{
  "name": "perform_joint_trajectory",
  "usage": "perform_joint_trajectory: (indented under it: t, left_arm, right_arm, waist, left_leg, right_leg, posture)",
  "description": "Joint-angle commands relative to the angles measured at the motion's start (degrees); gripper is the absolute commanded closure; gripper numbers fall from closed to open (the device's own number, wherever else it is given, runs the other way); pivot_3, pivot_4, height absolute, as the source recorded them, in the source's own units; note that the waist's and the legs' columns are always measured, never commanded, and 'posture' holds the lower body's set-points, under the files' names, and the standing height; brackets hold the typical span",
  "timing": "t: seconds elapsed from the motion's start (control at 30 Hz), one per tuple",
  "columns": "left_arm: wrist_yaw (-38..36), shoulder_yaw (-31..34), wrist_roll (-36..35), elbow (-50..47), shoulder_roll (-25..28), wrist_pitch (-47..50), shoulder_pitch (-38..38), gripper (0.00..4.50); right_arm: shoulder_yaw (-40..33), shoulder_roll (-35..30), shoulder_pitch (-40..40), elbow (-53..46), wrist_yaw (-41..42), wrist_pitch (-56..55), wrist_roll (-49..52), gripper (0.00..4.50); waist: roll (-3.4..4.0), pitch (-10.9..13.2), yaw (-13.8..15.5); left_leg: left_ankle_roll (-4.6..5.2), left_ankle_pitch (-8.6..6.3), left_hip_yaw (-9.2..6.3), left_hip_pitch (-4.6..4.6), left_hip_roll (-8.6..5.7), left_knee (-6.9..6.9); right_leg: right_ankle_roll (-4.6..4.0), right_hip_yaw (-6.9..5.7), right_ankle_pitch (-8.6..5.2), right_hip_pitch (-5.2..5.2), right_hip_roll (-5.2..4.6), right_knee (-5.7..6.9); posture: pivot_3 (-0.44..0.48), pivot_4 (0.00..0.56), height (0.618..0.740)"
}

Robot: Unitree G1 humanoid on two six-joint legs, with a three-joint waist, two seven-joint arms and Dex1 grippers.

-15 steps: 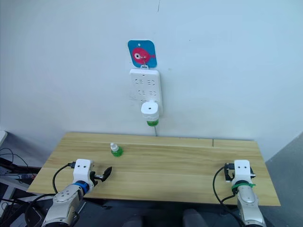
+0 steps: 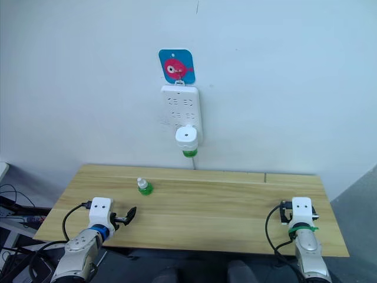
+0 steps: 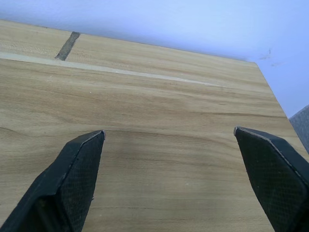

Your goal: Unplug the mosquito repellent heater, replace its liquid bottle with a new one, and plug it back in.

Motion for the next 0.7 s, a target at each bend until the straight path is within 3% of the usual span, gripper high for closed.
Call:
perform_joint_trajectory:
  t: [0.03, 0.4, 0.6, 0.7]
  left_arm:
    - [0.4, 0.8, -0.2, -1.2, 0.4, -1.6, 0.3, 0.0]
    - [-0.7, 0.6, -1.1, -4.9, 0.1, -0.3, 1.8, 0.0]
    - [-10.0, 2.8, -8.4, -19.7, 3.5, 5.3, 10.8, 0.0]
    - [-13.7, 5.9, -15.4, -28.6, 6.4, 11.8, 12.5, 0.0]
  right_arm:
    - [-1.2, -0.9, -0.8, -1.0, 0.1, -0.7, 0.8, 0.02]
    - [-1.0, -1.7, -1.1, -1.1, 1.4, -0.1, 1.3, 0.02]
    - [1.1, -4.1, 1.5, -11.6, 9.8, 2.6, 2.7, 0.02]
    - [1.6, -5.9, 2.5, -19.8, 15.0, 7.5, 6.1, 0.02]
  waist:
    - [0.0, 0.0, 0.0]
    - [-0.03, 0.3, 0.1]
    - [-0.01, 1.8, 0.0]
    - [-0.07, 2.8, 0.2]
  left_leg:
    - [0.0, 0.0, 0.0, 0.0, 0.0, 0.0]
    - [-0.01, -0.01, 0.0, 0.0, 0.0, 0.0]
    - [-0.05, -0.04, 0.02, 0.02, 0.06, -0.03]
    - [-0.06, -0.04, -0.05, 0.01, 0.07, -0.08]
  right_leg:
    - [0.0, 0.01, 0.0, 0.0, 0.0, 0.0]
    - [-0.01, 0.01, -0.01, 0.0, 0.0, 0.0]
    - [-0.07, 0.05, -0.05, -0.01, 0.0, 0.01]
    - [-0.15, 0.03, -0.09, -0.02, -0.01, 0.02]
  posture:
    - [-0.043, 0.117, 0.74]
    - [-0.033, 0.127, 0.74]
    - [-0.037, 0.16, 0.74]
    - [-0.034, 0.17, 0.74]
